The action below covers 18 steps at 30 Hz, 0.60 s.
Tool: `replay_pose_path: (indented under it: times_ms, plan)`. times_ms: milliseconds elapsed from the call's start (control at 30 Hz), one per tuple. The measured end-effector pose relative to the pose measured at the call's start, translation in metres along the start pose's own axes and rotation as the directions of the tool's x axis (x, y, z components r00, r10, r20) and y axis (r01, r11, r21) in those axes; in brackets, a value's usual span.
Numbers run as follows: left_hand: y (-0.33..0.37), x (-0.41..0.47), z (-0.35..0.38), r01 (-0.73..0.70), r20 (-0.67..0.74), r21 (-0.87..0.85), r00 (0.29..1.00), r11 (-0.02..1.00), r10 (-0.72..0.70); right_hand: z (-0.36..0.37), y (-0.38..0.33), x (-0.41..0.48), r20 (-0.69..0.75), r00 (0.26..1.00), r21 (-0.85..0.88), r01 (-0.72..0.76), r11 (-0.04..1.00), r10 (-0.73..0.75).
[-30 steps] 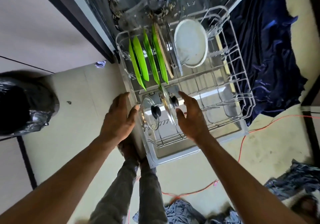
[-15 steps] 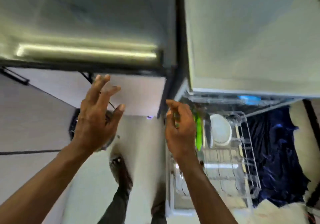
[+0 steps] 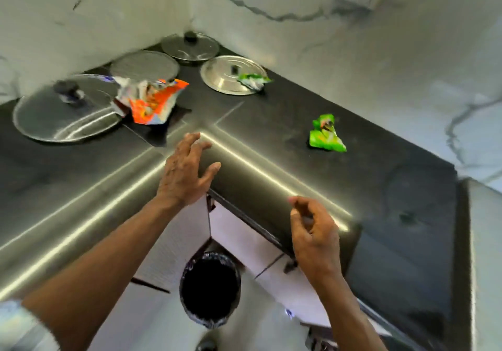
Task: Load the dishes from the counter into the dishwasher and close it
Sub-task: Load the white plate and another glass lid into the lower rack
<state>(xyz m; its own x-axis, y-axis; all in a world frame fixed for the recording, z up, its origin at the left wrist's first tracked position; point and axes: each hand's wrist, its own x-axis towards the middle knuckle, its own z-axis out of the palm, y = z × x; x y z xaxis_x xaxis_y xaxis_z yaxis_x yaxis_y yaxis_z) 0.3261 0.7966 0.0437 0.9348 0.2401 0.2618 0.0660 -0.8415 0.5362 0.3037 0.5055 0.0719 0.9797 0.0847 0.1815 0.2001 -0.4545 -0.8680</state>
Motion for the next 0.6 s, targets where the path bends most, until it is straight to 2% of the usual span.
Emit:
replay_pose_path:
  times_ms: [100, 167, 233, 400, 600]
  plan:
    - [-0.038, 0.024, 0.009, 0.129, 0.042, 0.098, 0.99, 0.987, -0.134, 0.029, -0.005, 0.052, 0.112, 0.994, -0.033, 0.008, 0.999, -0.004]
    - [-0.053, 0.029, 0.024, 0.167, 0.086, 0.275, 0.977, 0.947, -0.197, 0.051, -0.012, 0.091, 0.155, 0.988, -0.068, 0.027, 0.997, -0.016]
    - [-0.062, 0.034, 0.037, 0.186, 0.103, 0.381, 0.965, 0.906, -0.242, 0.081, -0.021, 0.136, 0.205, 0.978, -0.112, 0.072, 0.991, -0.048]
    - [-0.073, 0.042, 0.046, 0.203, 0.068, 0.418, 0.965, 0.885, -0.253, 0.155, -0.049, 0.256, 0.321, 0.938, -0.172, 0.196, 0.965, -0.133]
    - [-0.073, 0.047, 0.052, 0.283, 0.005, 0.407, 0.95, 0.869, -0.312, 0.233, -0.074, 0.395, 0.335, 0.891, -0.345, 0.42, 0.84, -0.308]
